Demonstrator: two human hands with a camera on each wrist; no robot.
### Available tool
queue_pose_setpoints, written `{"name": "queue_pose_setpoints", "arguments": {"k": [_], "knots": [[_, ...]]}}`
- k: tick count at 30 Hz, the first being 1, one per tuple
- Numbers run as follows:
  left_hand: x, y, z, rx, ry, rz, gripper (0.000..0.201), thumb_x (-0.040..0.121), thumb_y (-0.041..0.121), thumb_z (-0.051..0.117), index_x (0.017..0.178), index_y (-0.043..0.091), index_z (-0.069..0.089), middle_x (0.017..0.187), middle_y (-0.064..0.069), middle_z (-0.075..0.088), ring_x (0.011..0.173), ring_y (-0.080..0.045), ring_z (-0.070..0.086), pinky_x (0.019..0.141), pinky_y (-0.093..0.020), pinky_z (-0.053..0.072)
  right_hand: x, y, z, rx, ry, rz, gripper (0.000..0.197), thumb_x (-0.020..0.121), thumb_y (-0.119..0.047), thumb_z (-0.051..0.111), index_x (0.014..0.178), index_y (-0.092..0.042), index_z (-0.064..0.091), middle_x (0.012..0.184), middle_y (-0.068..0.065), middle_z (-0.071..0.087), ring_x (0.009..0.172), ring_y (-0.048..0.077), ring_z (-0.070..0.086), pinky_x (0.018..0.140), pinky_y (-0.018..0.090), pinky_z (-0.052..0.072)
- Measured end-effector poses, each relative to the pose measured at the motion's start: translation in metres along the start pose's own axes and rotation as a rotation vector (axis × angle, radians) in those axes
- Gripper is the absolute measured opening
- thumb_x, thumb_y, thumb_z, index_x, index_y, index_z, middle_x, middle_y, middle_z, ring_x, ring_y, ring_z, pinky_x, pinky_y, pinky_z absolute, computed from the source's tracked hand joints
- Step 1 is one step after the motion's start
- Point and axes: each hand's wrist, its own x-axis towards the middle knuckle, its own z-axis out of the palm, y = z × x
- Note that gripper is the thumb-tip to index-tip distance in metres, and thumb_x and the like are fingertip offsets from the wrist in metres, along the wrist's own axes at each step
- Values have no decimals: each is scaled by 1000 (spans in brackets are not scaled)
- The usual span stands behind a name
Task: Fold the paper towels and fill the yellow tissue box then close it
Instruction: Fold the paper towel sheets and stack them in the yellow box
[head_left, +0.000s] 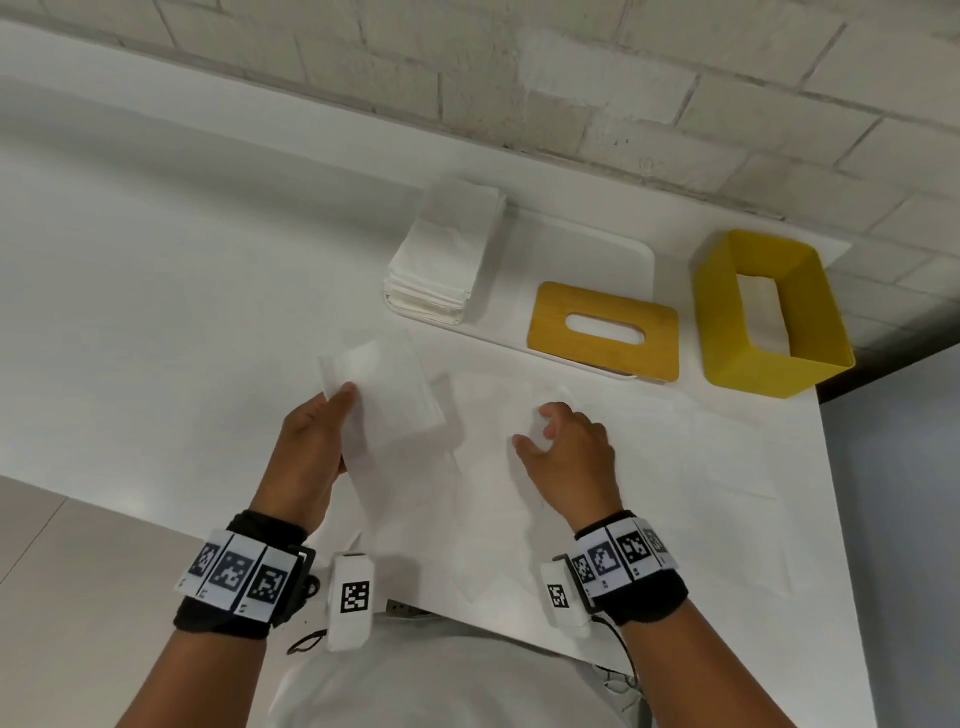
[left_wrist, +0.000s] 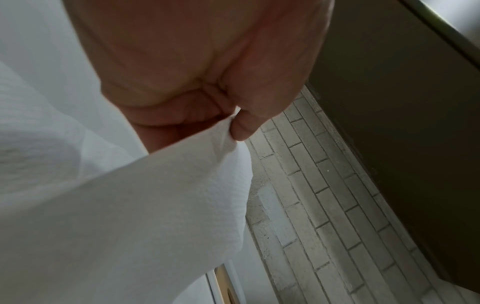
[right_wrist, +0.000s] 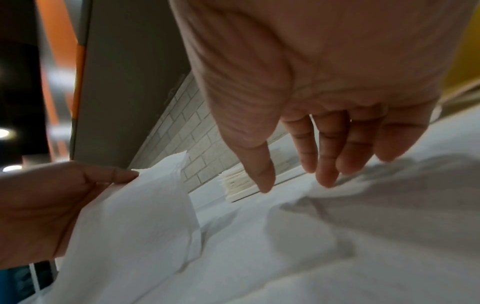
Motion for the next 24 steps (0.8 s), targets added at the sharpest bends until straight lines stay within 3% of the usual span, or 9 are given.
{"name": "queue_pose_setpoints", "arguments": {"k": [5,8,10,12,13,15,17,20,24], "knots": [[-4,2,-1,-1,11,-3,27,106,30,50,105,17,74,100,-6,77,94,-24,69,87,-45,54,2,-11,12,-70,-61,-3,56,89,-48,68,136,-27,47,132,0,58,125,26,51,101,42,42],[-3,2,-5,9,25,-4,27,106,31,50,104,17,74,103,-8,77,96,-26,70,88,-45,54,5,-9,13,25,-70,-13,41,90,-38,69,127,-31,53,115,-7,67,114,20,61,100,41,45],[-2,3,-6,10,27,-2,28,106,31,51,104,17,75,104,-8,77,97,-26,70,88,-45,54,9,-5,10,119,-69,-20,29,88,-33,73,113,-27,60,90,-10,66,93,16,64,88,34,51],[-1,4,-7,6,30,3,28,106,30,50,104,17,74,101,-6,77,95,-24,70,87,-44,54,13,4,2,254,-67,-14,18,85,-29,77,87,-22,61,71,-9,56,71,14,56,66,23,45],[0,5,-6,3,31,6,28,106,30,50,104,17,74,101,-6,77,94,-23,70,87,-43,55,14,9,-4,344,-74,1,26,84,-28,78,74,-21,55,66,-7,51,65,15,49,60,24,39],[2,7,-5,-1,26,8,27,106,30,50,106,16,74,103,-6,77,94,-22,70,85,-42,55,16,19,-19,596,-68,46,36,87,-25,76,64,-19,49,64,-1,49,63,15,45,61,28,36],[4,9,-2,4,10,9,27,106,30,50,108,16,74,104,-6,77,95,-22,71,83,-40,55,17,24,-39,776,-30,45,30,93,-21,71,68,-15,55,70,2,56,69,15,49,67,29,40],[6,10,6,33,-24,15,28,107,30,49,109,17,73,106,-8,77,96,-22,71,82,-39,57,15,26,-68,911,-2,11,17,98,-20,65,95,-3,65,93,10,74,84,20,64,81,36,51],[8,14,16,83,-56,41,30,107,32,49,107,15,74,108,-11,77,96,-24,71,85,-43,56,10,19,-100,1001,71,-10,13,101,-18,60,108,-12,69,105,9,77,96,22,71,91,41,53]]}}
